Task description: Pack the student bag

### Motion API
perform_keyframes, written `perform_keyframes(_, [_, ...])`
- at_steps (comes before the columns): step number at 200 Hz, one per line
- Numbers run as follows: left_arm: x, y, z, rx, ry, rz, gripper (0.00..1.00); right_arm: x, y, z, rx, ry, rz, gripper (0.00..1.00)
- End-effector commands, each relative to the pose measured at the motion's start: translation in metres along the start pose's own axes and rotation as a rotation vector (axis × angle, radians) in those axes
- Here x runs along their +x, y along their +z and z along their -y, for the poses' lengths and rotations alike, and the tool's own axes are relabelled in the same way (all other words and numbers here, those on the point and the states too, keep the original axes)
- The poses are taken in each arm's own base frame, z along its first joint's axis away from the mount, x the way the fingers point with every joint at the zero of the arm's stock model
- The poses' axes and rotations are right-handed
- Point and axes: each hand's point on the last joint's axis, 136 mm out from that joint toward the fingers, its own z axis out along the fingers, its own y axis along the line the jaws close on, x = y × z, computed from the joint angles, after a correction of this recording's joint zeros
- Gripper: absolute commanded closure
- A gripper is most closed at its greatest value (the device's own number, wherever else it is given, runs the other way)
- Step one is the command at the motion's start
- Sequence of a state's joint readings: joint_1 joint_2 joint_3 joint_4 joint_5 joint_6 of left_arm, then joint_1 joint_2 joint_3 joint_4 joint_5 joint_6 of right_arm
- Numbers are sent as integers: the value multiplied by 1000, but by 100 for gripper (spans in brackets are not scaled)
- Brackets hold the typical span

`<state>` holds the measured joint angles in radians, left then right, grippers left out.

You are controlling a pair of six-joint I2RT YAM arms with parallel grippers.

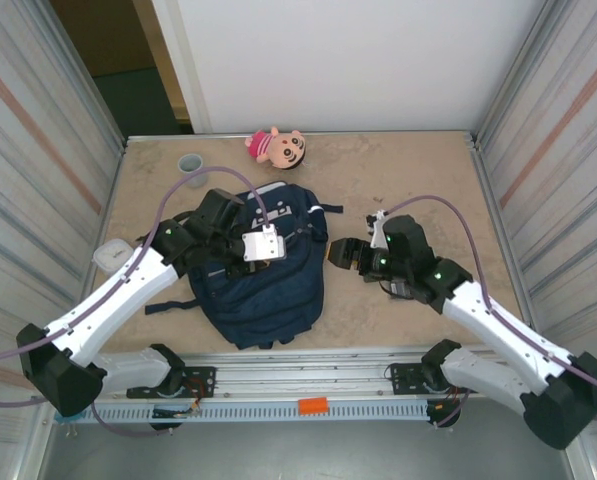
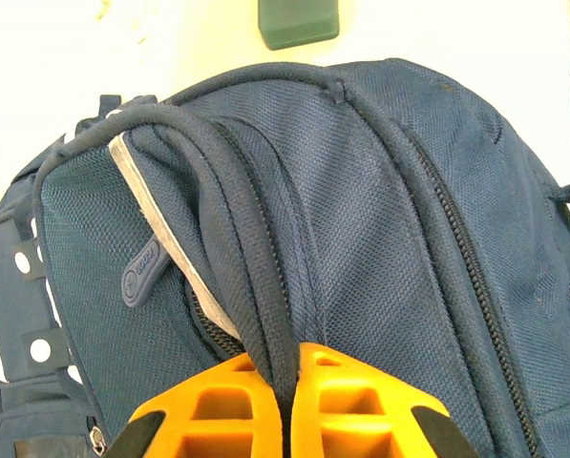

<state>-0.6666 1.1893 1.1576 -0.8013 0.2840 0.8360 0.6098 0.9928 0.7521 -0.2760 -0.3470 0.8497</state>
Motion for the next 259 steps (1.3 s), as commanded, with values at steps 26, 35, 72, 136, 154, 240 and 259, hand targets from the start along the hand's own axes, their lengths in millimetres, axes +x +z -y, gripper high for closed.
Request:
perform_keyframes(26, [-40,-20,-11,-84,144,193,100,8,18,-52,-204,52,-184,32])
perform_keyframes(35, [-39,-20,-11,-87,146,194,100,10,23,-51,-198,66,-194,32])
perform_keyframes(72, [-41,-17,-10,-89,154,218,100,15,41,-51,-210,123,-220,39])
perform_keyframes(136, [-34,-15,-17,-148,120,207,98,18,51,-48,-223,127,-198,93])
perform_keyframes(154, [-31,-16,-18,-153,37,197,80,17,47,-60,-248,81,-173,99])
perform_keyframes(240, [-15,12,3,-88,-156,158,31,27,41,-76,-247,13,-109,100])
perform_keyframes(259, [-14,21,3,-68,-180,141,27,29,40,-77,-241,9,-94,100])
